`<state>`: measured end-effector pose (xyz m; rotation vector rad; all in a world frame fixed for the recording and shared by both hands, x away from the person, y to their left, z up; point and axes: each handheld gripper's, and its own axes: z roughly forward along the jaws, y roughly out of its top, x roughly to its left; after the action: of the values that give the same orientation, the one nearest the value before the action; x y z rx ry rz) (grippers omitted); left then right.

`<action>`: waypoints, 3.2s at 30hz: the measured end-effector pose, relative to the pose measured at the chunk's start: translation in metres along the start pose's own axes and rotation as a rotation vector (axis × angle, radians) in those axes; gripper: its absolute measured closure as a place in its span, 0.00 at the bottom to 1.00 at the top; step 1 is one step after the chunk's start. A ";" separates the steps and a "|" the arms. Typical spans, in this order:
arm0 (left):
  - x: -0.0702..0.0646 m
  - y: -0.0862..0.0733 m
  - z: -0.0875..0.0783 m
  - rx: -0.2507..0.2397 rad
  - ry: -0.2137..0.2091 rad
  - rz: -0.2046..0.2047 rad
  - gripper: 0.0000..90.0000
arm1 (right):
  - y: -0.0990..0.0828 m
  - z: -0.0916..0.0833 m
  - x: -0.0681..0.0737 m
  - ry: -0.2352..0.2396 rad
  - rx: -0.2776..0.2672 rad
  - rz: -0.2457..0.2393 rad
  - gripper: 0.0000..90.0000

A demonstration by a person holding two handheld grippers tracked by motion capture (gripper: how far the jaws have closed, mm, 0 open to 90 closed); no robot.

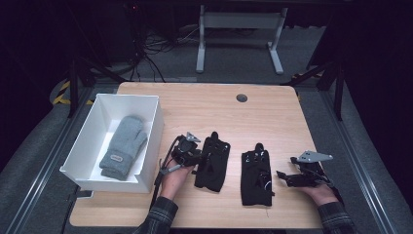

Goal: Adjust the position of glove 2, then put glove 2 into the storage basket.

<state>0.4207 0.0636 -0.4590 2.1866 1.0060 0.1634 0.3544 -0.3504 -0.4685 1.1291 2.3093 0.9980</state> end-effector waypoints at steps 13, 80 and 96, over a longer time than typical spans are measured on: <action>-0.006 0.002 -0.002 -0.028 -0.034 -0.065 0.98 | 0.003 -0.003 0.006 0.040 0.006 -0.044 0.36; -0.089 0.062 0.003 -0.028 -0.274 0.112 0.99 | 0.052 0.045 0.071 0.345 0.045 -0.213 1.00; -0.105 0.058 0.025 -0.011 -0.321 0.145 0.95 | 0.054 0.031 0.057 0.282 0.002 -0.189 0.96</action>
<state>0.3938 -0.0495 -0.4214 2.1872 0.6670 -0.1134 0.3669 -0.2689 -0.4517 0.7929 2.5786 1.1414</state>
